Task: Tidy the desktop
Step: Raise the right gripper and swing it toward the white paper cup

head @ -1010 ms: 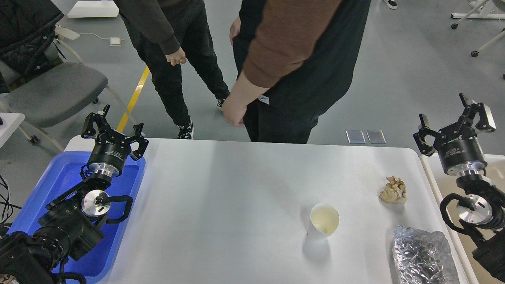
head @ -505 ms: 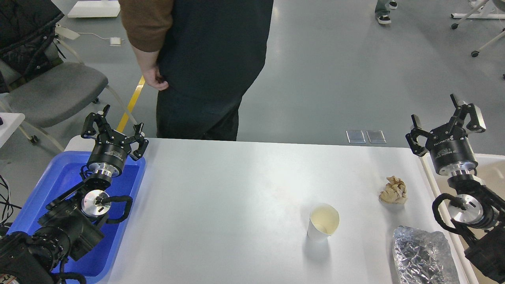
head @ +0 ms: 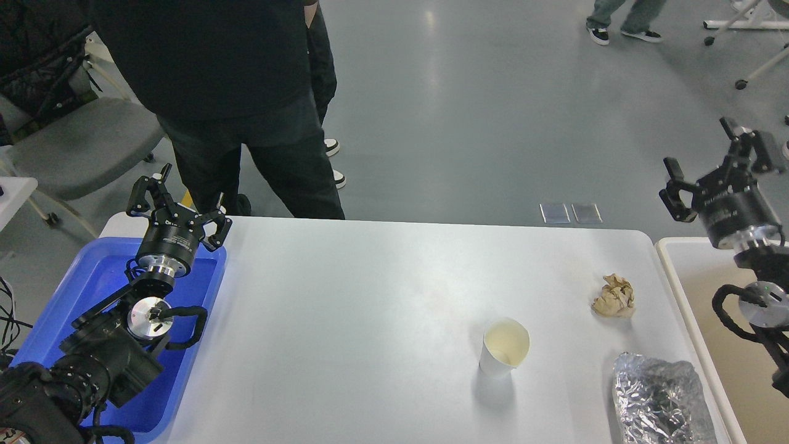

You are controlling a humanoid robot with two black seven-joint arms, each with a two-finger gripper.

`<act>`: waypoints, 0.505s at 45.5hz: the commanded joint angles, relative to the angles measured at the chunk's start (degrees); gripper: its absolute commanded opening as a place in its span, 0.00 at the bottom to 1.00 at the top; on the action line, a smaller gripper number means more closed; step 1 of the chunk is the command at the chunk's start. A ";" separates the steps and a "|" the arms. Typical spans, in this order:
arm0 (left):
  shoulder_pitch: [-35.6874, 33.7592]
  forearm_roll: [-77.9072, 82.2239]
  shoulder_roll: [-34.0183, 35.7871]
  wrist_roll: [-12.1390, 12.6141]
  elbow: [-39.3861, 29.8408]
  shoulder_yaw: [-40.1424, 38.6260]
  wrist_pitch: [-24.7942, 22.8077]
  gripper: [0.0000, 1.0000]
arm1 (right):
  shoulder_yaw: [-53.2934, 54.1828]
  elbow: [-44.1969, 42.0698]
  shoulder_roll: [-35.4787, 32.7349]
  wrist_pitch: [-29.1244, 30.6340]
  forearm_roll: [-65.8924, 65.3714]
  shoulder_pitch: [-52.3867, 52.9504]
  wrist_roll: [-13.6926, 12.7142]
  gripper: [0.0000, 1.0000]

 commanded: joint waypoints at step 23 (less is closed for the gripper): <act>-0.01 0.01 0.00 0.09 0.00 0.00 0.00 1.00 | -54.26 5.79 -8.40 -0.15 -48.33 35.59 5.95 1.00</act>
